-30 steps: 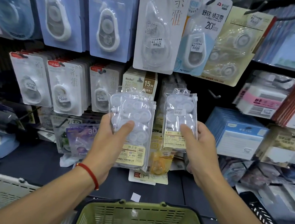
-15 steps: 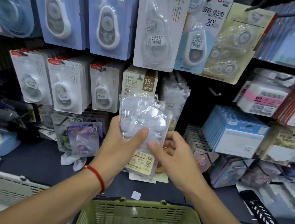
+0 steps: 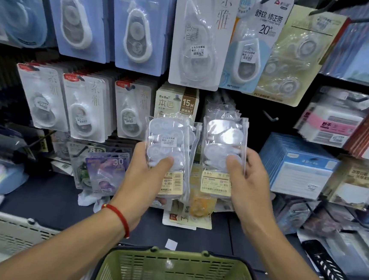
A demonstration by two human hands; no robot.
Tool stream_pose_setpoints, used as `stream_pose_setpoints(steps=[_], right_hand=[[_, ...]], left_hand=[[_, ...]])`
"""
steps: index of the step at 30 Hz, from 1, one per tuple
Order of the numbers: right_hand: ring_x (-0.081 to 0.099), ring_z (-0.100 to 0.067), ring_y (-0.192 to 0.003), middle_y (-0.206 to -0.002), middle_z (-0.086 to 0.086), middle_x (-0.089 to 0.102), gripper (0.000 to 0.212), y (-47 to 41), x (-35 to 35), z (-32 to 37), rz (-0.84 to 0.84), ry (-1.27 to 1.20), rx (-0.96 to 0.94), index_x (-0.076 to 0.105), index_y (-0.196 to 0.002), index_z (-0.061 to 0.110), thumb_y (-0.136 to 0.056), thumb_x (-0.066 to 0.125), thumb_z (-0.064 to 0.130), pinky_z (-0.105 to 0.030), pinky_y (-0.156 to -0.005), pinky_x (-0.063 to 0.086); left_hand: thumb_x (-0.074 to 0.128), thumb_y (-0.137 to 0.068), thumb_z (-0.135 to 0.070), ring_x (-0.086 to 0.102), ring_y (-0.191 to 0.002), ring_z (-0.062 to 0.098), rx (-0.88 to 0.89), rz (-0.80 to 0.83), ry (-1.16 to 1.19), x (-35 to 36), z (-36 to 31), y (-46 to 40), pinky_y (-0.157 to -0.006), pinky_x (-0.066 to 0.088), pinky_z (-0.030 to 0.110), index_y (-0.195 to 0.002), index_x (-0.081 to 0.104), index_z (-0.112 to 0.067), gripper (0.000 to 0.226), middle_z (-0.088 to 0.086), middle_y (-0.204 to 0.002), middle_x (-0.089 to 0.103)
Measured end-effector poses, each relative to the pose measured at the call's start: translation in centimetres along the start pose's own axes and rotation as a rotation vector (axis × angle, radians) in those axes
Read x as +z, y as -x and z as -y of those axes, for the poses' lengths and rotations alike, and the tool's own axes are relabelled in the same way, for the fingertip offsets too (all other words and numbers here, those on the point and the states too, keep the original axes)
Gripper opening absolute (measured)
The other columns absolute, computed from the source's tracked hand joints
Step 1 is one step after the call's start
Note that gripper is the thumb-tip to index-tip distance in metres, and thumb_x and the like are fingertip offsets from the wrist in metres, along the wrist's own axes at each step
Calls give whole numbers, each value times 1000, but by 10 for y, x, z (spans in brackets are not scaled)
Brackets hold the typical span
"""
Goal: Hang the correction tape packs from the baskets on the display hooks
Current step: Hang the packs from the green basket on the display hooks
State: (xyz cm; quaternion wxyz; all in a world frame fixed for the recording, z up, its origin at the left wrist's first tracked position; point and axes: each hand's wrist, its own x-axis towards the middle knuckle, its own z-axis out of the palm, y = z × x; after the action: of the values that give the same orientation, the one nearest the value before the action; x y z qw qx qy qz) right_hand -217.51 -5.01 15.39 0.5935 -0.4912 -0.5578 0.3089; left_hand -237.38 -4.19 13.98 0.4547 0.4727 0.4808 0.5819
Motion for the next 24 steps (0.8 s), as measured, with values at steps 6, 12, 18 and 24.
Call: stream_pose_setpoints(steps=[6,12,18,24], right_hand=[[70,-39,-96,-107,-14,74,13,-14,-4,-1,-17,21,15,66,-116,37,-107,56,36,-55,-88,58],[72,-36,-103,-108,-11,76,16,-22,-5,-1,-37,3,40,68,-118,32,-106,59,36,-60,-93,58],[71,-9,-94,-107,11,74,43,-25,-10,-18,-62,125,184,53,-145,28,-106,55,44,-27,-76,49],[70,-3,-97,-104,17,74,32,-3,1,-16,123,184,150,69,-111,38,-89,63,61,-37,-89,58]], left_hand=[[64,-102,-24,76,-71,12,-29,-22,9,0,-2,-1,-46,54,32,-114,57,-36,18,-4,-99,74],[63,-103,-23,75,-68,11,-22,-21,7,0,-2,-2,-44,52,30,-116,57,-34,18,-3,-95,74],[53,-100,-11,69,-60,0,-4,-7,15,0,-2,-1,-45,51,22,-110,58,-30,23,-8,-85,71],[63,-98,-7,72,-82,-2,52,93,-20,3,1,2,-59,57,20,-113,55,-45,42,-17,-96,75]])
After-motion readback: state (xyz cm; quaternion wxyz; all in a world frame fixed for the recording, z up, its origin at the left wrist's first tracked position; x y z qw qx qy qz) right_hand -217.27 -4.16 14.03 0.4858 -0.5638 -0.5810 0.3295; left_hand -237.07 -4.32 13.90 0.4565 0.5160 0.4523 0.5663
